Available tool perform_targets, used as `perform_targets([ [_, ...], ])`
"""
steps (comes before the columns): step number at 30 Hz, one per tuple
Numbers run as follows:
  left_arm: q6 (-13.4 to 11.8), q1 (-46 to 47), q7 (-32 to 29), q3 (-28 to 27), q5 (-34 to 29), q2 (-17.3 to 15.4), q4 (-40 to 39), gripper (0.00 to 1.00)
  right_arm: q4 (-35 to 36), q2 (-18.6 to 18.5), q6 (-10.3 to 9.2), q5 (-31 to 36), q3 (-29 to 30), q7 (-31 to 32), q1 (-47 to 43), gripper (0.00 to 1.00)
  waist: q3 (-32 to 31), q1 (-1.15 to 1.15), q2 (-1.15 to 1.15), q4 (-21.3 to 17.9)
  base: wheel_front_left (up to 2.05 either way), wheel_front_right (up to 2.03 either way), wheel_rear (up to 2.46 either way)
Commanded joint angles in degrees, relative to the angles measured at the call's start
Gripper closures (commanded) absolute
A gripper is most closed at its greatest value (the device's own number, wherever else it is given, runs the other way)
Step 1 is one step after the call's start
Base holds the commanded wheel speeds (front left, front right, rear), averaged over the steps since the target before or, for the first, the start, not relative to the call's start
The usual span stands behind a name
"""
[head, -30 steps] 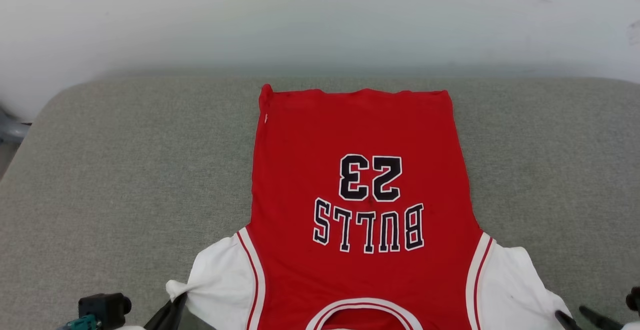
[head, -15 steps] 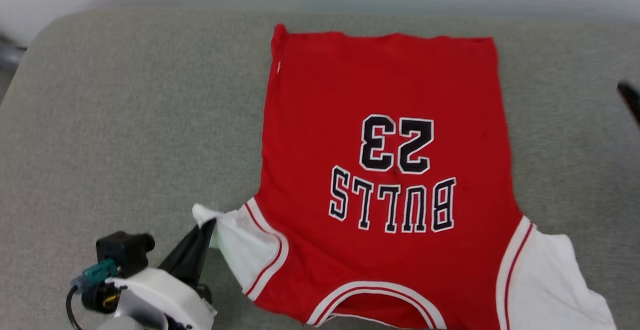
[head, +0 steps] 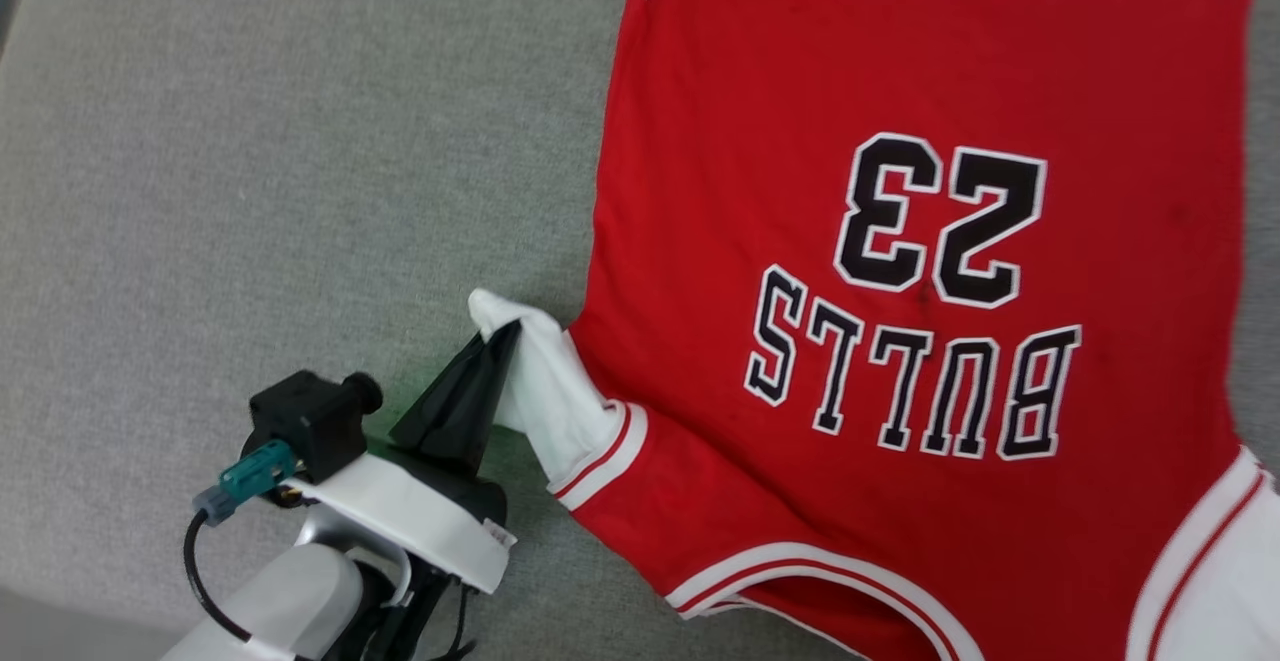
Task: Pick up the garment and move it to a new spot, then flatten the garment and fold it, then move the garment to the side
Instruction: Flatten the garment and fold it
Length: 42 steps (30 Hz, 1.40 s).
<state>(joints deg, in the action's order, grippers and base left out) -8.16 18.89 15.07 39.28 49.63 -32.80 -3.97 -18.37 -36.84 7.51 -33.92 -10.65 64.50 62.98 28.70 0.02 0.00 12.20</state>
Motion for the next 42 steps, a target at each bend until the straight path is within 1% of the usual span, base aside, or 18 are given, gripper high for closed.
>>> perform_targets([
  [1, 0.4, 1.4, 0.1, -0.2, -0.6, 0.7, -0.2, 1.00, -1.5, 0.3, -0.05, 1.5, 0.0, 1.9, 2.1, 0.00, 4.4, -0.02, 0.00, 3.3, 0.00, 0.00, 0.00],
  [2, 0.7, 2.0, 0.1, -0.2, -1.1, 1.3, -0.1, 1.00, -3.2, 1.1, -0.05, 2.9, 0.5, 3.2, 3.5, 0.00, 5.1, -0.02, 0.00, 3.7, 0.00, 0.00, 0.00],
  [4, 1.5, 3.1, 0.1, -0.1, -2.0, 2.4, 0.0, 1.00, -4.9, 1.3, -0.04, 6.0, 0.3, 5.4, 6.1, 0.00, 6.9, -0.02, 0.00, 4.8, 0.00, 0.00, 0.00],
  [9, 3.1, 5.1, 0.1, -0.1, -3.8, 4.6, 0.6, 1.00, -8.8, 3.6, -0.04, 10.6, 2.5, 6.9, 9.2, 0.00, 10.1, -0.02, 0.00, 6.7, 0.00, 0.00, 0.00],
  [13, 4.1, 5.9, 0.1, -0.6, -4.7, 5.7, 1.1, 1.00, -11.4, 4.2, -0.04, 12.9, 2.7, 7.6, 7.7, 0.00, 11.6, -0.02, 0.00, 7.2, 0.00, 0.00, 0.00],
  [17, 4.7, 6.1, 0.1, -0.9, -5.4, 6.3, 1.8, 1.00, -12.9, 3.9, -0.04, 12.3, 1.9, 8.9, 3.4, 0.00, 11.8, -0.02, 0.00, 7.1, 0.00, 0.00, 0.00],
  [18, 4.9, 6.1, 0.1, -1.0, -5.5, 6.4, 2.0, 1.00, -12.9, 3.7, -0.04, 12.2, 1.9, 8.8, 2.9, 0.53, 11.7, -0.02, 0.00, 6.9, 0.00, 0.00, 0.00],
  [19, 5.0, 6.1, 0.1, -1.1, -5.6, 6.5, 2.4, 1.00, -12.7, 3.4, -0.04, 11.9, 1.7, 8.9, 2.7, 1.00, 11.6, -0.02, 0.00, 6.8, 0.00, 0.00, 0.00],
  [22, 5.4, 6.0, 0.1, -1.4, -5.7, 6.5, 3.2, 1.00, -11.5, 2.6, -0.04, 12.0, 1.4, 7.6, 3.4, 1.00, 10.7, -0.02, 0.00, 6.2, 0.00, 0.00, 0.00],
  [26, 5.2, 4.9, 0.1, -1.9, -5.7, 6.3, 4.1, 1.00, -11.0, 3.0, -0.05, 11.7, 1.0, 4.3, 4.9, 1.00, 8.2, -0.02, 0.00, 5.1, 0.00, 0.00, 0.00],
  [30, 4.8, 3.1, 0.1, -2.2, -5.3, 5.7, 4.8, 1.00, -12.2, 3.5, -0.05, 10.3, 0.5, 0.6, 4.5, 1.00, 3.8, -0.02, 0.00, 3.3, 0.00, 0.00, 0.00],
  [33, 4.2, 1.1, 0.1, -2.3, -4.8, 5.1, 5.2, 1.00, -13.5, 2.8, -0.05, 8.7, -0.1, -2.0, 1.6, 1.00, -0.5, -0.02, 0.00, 1.9, 0.00, 0.00, 0.00],
  [36, 3.4, -1.0, -0.1, -2.6, -4.1, 4.1, 5.2, 1.00, -12.9, 1.0, -0.05, 5.9, -2.1, -3.2, -2.3, 1.00, -4.6, -0.02, 0.00, 0.4, 0.00, 0.00, 0.00],
  [42, 1.5, -5.5, -0.9, -3.2, -2.7, 2.0, 4.4, 1.00, -7.9, -5.5, -0.05, -1.2, -6.3, -4.5, -14.0, 1.00, -11.4, -0.02, 0.00, -2.7, 0.00, 0.00, 0.00],
])
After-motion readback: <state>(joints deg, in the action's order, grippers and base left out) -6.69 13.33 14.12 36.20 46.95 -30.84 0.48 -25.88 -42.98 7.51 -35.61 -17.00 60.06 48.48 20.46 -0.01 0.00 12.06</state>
